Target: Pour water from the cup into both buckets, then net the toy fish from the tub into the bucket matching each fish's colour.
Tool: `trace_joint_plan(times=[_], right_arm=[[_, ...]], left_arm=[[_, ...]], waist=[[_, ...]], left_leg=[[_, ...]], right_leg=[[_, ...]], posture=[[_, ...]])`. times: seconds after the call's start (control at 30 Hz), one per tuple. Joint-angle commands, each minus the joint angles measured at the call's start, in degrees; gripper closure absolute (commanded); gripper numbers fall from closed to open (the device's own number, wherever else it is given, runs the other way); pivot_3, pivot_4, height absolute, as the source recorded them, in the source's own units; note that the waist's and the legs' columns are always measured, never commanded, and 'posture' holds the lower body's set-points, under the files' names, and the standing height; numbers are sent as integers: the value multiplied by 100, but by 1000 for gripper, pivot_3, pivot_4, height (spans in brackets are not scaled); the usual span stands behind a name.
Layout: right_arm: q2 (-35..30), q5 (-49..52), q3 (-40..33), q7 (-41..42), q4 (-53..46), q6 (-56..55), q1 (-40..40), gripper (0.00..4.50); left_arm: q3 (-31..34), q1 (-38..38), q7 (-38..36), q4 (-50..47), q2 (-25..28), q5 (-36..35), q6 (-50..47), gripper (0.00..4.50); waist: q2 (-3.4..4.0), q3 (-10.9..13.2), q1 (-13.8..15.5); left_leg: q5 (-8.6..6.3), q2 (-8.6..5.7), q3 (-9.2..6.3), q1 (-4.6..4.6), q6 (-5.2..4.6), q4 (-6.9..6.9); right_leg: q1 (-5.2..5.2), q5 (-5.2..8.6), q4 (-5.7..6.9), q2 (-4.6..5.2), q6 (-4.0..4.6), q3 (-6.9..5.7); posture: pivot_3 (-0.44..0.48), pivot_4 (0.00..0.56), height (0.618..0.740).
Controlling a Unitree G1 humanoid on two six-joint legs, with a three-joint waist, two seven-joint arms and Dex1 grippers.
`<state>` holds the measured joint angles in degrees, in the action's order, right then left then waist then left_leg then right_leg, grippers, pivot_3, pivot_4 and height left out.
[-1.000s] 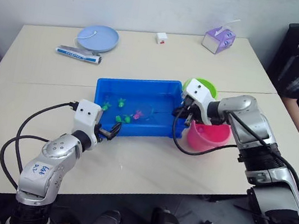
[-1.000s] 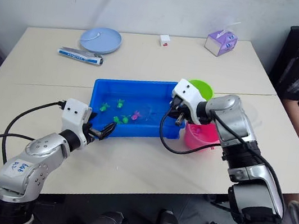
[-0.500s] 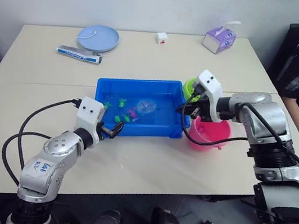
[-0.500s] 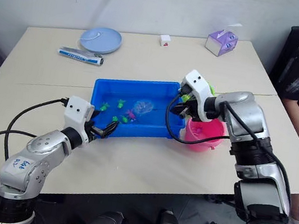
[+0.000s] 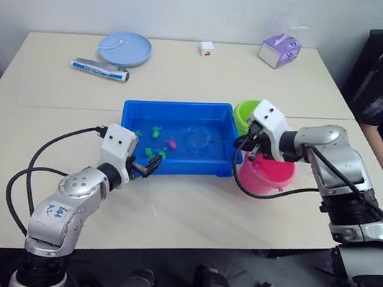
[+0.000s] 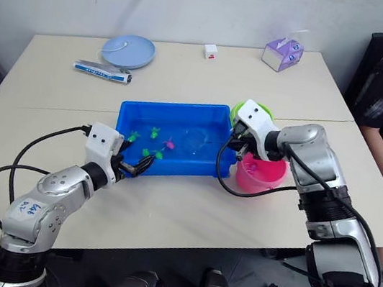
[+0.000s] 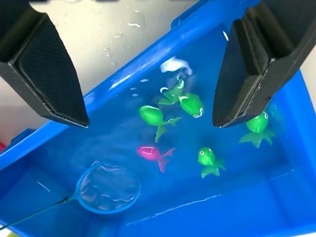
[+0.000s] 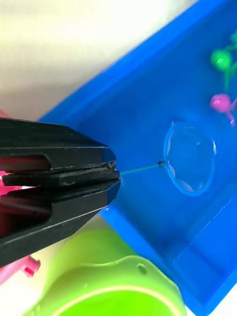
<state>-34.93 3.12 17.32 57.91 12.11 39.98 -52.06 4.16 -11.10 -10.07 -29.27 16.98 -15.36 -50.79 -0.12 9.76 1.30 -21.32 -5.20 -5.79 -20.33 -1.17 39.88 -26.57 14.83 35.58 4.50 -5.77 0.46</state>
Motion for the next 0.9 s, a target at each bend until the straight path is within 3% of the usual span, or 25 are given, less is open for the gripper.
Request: trace_joint_plan(times=[0.03, 0.9], right_arm=[[59, -59, 23, 3, -47, -178, -5, 3743], [646, 149, 69, 51, -277, 297, -72, 3743]], left_arm=[[5, -76, 7, -138, 27, 28, 63, 205], [1, 88, 211, -307, -101, 4, 29, 205]], waist=[[0, 0, 0], [0, 0, -5]], left_leg=[[0, 0, 0, 0, 0, 0], [0, 1, -1, 0, 0, 0]], right_leg=[[0, 0, 0, 0, 0, 0], [0, 0, 0, -1, 0, 0]], posture=[[0, 150, 740], [0, 150, 740]])
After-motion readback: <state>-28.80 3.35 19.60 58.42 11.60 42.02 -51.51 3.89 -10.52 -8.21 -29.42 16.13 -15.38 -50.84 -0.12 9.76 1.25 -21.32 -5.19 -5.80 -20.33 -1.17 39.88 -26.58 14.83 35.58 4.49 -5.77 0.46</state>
